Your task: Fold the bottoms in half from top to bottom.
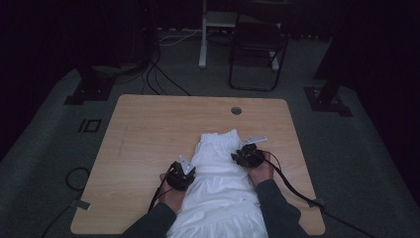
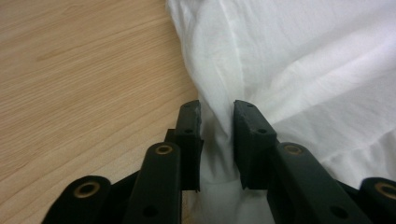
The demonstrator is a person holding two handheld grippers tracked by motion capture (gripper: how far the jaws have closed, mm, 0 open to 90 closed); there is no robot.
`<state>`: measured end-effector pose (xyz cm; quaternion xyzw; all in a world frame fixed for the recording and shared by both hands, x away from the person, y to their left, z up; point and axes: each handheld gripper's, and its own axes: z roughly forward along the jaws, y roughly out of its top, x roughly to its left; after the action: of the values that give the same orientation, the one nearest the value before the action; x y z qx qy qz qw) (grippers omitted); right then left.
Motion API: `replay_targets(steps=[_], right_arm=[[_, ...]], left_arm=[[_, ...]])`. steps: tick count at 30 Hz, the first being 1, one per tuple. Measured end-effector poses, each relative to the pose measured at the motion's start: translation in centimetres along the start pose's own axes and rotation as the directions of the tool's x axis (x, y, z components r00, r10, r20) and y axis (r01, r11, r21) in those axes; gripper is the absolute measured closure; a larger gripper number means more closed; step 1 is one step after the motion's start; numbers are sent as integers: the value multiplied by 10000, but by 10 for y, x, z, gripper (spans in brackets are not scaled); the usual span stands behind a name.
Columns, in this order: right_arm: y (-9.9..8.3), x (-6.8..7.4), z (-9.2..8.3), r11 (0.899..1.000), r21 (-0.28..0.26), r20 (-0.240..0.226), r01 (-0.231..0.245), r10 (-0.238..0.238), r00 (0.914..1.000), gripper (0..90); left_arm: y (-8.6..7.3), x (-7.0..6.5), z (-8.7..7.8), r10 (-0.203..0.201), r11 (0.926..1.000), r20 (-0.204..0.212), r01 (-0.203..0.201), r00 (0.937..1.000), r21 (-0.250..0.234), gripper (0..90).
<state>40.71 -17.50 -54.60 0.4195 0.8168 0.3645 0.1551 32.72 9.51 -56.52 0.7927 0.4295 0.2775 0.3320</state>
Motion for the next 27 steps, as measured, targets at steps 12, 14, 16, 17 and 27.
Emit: replay_targets(steps=[12,14,16,17,27], right_arm=[[18,-11,-8,9961,-868,988,161,-75,9951,822],[13,-15,2,9980,-620,1031,-135,199,9945,668],[10,-17,8,9973,-527,831,-513,556,9950,543],[9,-18,9,9967,-543,698,-598,636,9955,505],[8,-27,26,9962,-158,851,-858,868,9926,335]], left_arm=[[0,-2,-1,280,9996,33,-279,9996,-72,659],[0,-2,-1,228,9997,59,-227,9997,-70,656],[0,-2,-1,224,9997,71,-223,9997,-64,656],[0,-2,-1,224,9997,72,-223,9997,-62,657],[0,-2,-1,198,9998,79,-197,9998,-48,655]])
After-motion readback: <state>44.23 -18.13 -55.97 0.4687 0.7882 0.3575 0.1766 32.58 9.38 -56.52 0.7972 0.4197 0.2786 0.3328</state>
